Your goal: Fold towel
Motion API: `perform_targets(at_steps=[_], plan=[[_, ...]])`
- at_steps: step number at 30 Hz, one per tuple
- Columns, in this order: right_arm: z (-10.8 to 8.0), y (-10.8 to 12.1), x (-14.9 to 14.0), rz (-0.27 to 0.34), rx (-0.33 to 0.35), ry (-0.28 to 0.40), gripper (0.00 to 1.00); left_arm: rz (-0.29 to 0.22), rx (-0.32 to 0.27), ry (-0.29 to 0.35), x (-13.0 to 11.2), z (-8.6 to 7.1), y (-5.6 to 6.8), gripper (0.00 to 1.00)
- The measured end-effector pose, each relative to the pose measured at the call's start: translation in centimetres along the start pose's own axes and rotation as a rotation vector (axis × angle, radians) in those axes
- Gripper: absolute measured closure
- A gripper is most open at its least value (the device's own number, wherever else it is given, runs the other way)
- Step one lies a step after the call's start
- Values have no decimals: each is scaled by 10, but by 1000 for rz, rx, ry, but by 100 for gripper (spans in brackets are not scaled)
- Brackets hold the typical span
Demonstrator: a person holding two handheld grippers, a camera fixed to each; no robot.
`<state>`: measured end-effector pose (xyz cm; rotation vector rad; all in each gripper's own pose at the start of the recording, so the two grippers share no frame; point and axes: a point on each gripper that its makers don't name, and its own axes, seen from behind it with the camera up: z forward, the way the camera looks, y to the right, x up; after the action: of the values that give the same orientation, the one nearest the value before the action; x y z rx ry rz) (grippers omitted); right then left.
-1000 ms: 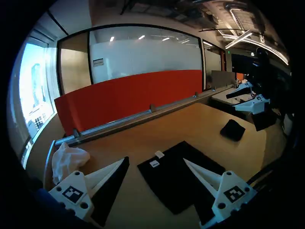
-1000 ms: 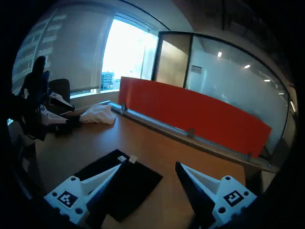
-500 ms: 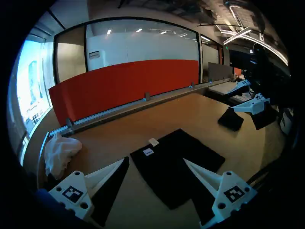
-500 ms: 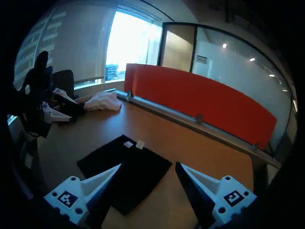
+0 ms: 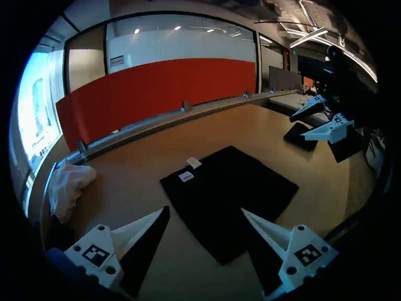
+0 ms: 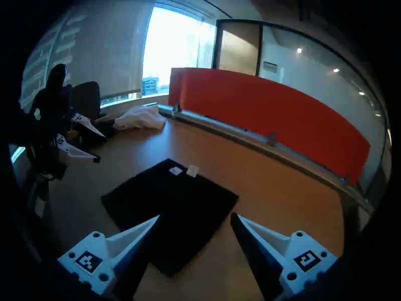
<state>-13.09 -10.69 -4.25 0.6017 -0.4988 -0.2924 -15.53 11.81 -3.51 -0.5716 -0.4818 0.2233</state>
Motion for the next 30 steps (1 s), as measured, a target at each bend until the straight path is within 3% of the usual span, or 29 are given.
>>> perform_targets(at_steps=[15, 30], plan=[[27, -25, -64, -20, 50, -110, 0, 9, -43, -110, -60, 26, 14, 6], [37, -38, -123, -17, 79, -223, 0, 3, -93, -223, -111, 39, 27, 6]])
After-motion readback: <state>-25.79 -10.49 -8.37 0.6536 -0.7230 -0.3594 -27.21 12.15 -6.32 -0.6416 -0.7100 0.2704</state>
